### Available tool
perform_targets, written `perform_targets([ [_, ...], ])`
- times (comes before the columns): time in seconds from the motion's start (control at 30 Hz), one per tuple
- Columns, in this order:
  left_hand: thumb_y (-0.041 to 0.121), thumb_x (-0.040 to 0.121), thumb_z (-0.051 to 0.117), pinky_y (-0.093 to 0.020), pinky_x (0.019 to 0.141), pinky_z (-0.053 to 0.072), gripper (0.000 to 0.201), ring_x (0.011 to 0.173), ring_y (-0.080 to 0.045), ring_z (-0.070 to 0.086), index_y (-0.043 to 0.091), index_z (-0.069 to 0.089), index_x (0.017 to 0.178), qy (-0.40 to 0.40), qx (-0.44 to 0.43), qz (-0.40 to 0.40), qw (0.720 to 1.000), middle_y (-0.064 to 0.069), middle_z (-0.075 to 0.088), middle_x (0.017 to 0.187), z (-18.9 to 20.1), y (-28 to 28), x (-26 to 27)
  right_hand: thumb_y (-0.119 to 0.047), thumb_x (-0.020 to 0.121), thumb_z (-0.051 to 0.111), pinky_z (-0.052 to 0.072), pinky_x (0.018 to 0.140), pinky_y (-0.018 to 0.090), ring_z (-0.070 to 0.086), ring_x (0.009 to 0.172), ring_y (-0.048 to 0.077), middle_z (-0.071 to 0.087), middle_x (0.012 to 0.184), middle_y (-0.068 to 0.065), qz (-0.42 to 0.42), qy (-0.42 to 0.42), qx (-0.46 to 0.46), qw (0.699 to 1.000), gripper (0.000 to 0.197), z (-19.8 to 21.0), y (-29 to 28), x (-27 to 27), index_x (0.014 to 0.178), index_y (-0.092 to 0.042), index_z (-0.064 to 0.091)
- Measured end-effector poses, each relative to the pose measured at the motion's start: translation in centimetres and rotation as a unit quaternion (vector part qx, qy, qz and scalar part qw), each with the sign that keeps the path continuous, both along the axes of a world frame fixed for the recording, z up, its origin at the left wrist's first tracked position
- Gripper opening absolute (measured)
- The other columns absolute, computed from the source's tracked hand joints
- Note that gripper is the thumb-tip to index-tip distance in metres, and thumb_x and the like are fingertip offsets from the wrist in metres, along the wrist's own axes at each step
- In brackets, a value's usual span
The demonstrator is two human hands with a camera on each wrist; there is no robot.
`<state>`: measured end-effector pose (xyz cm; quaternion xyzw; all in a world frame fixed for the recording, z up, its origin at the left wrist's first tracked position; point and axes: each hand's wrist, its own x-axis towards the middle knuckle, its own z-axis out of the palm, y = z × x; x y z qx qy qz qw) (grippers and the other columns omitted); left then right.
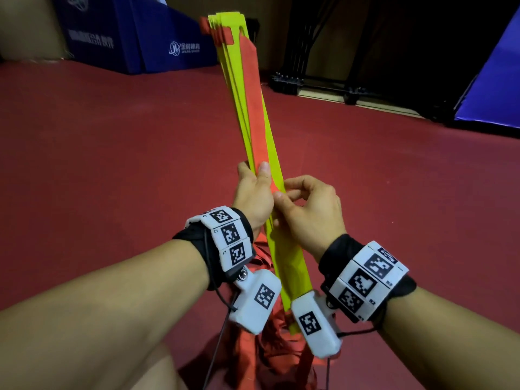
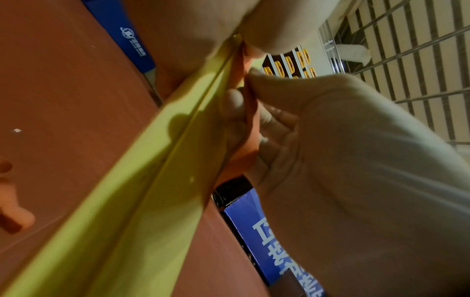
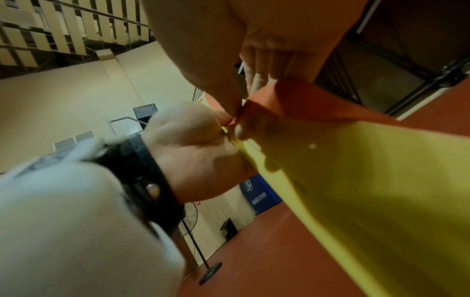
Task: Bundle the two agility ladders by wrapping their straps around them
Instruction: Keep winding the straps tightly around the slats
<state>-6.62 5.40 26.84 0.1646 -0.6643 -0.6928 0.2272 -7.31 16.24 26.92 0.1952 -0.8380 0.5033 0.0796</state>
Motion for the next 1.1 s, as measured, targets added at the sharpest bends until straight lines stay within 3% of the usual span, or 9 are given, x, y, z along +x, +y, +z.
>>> perform_targets([
  [0.07, 0.041, 0.107, 0.038, -0.051, 0.115, 0.038, 0.064, 0.139, -0.035, 0.046, 0.007, 0.018, 0.158, -0.004, 0.003, 0.011, 1.0, -0.019, 0.045, 0.152, 0.2, -0.4, -0.2, -0.03, 0.093, 0.067, 0.057, 0.077, 0.036, 0.071, 0.068, 0.008, 0.072, 0.06, -0.005, 0.039, -0.053, 0.027, 0.997, 0.03, -0.1, 0.1, 0.2, 0.117, -0.017, 0.056],
  [0.13, 0.034, 0.11, 0.036, -0.047, 0.119, 0.033, 0.063, 0.144, -0.031, 0.041, 0.005, 0.012, 0.16, -0.006, 0.014, 0.018, 1.0, -0.017, 0.04, 0.156, 0.2, -0.8, -0.4, -0.036, 0.096, 0.063, 0.057, 0.065, 0.033, 0.071, 0.061, 0.014, 0.072, 0.06, 0.001, 0.056, -0.104, 0.056, 0.991, 0.034, 0.1, 0.3, 0.2, 0.121, -0.015, 0.055],
  [0.2, 0.033, 0.11, 0.037, -0.047, 0.12, 0.033, 0.063, 0.144, -0.03, 0.041, 0.004, 0.011, 0.16, 0.002, 0.022, 0.023, 0.999, -0.018, 0.041, 0.156, 0.2, -0.9, -0.5, -0.049, 0.097, 0.056, 0.057, 0.055, 0.03, 0.07, 0.055, 0.022, 0.07, 0.057, 0.006, 0.051, -0.121, 0.11, 0.985, 0.036, 0.1, 0.6, 0.0, 0.106, -0.015, 0.064],
  [0.3, 0.033, 0.11, 0.037, -0.045, 0.121, 0.031, 0.064, 0.146, -0.028, 0.039, 0.005, 0.009, 0.16, 0.004, 0.018, 0.029, 0.999, -0.016, 0.039, 0.158, 0.1, -1.0, -0.5, -0.073, 0.09, 0.043, 0.059, 0.072, 0.044, 0.069, 0.07, 0.036, 0.068, 0.059, 0.01, 0.035, -0.091, 0.213, 0.972, 0.067, -0.3, 0.9, -0.3, 0.077, -0.012, 0.066],
  [0.47, 0.036, 0.109, 0.038, -0.043, 0.119, 0.034, 0.067, 0.144, -0.027, 0.041, 0.007, 0.006, 0.161, 0.014, 0.013, 0.057, 0.998, -0.014, 0.041, 0.156, 0.3, -1.4, -0.5, -0.076, 0.091, 0.034, 0.056, 0.076, 0.043, 0.066, 0.08, 0.039, 0.067, 0.069, 0.011, 0.025, -0.054, 0.262, 0.963, 0.069, -0.5, 0.8, -0.2, 0.068, -0.015, 0.057],
  [0.67, 0.04, 0.109, 0.038, -0.041, 0.114, 0.038, 0.066, 0.14, -0.031, 0.046, 0.006, 0.013, 0.159, 0.009, 0.008, 0.058, 0.998, -0.016, 0.046, 0.15, 0.8, -1.1, 0.3, -0.06, 0.102, 0.02, 0.044, 0.075, 0.042, 0.063, 0.1, 0.044, 0.066, 0.106, 0.017, -0.006, 0.06, 0.41, 0.91, 0.057, -0.3, 0.2, 1.2, 0.109, -0.021, 0.06],
  [0.83, 0.072, 0.089, 0.04, -0.056, 0.101, 0.049, 0.079, 0.118, -0.043, 0.061, 0.015, 0.03, 0.143, 0.039, 0.015, 0.065, 0.997, -0.019, 0.062, 0.129, 0.3, -1.3, 0.4, -0.051, 0.105, 0.021, 0.042, 0.077, 0.044, 0.059, 0.106, 0.045, 0.051, 0.111, 0.009, 0.024, 0.045, 0.372, 0.927, 0.047, -1.0, -0.1, 1.4, 0.128, -0.019, 0.047],
  [0.97, 0.103, 0.054, 0.039, -0.067, 0.102, 0.046, 0.12, 0.127, -0.049, 0.056, 0.03, 0.027, 0.149, 0.029, 0.025, 0.064, 0.997, -0.024, 0.055, 0.142, -3.3, -3.0, -2.7, -0.051, 0.105, 0.028, 0.037, 0.073, 0.04, 0.058, 0.102, 0.042, 0.05, 0.094, 0.006, 0.075, -0.001, 0.322, 0.944, 0.036, -1.3, 0.0, 0.5, 0.099, -0.022, 0.048],
  [1.1, 0.094, 0.063, 0.045, -0.067, 0.098, 0.049, 0.098, 0.117, -0.048, 0.062, 0.024, 0.043, 0.132, 0.041, 0.033, 0.061, 0.997, -0.02, 0.064, 0.129, -2.9, -2.7, -2.2, -0.055, 0.103, 0.033, 0.039, 0.074, 0.037, 0.06, 0.1, 0.038, 0.061, 0.092, 0.006, 0.12, -0.042, 0.285, 0.95, 0.033, -1.2, 0.1, -0.3, 0.098, -0.026, 0.049],
])
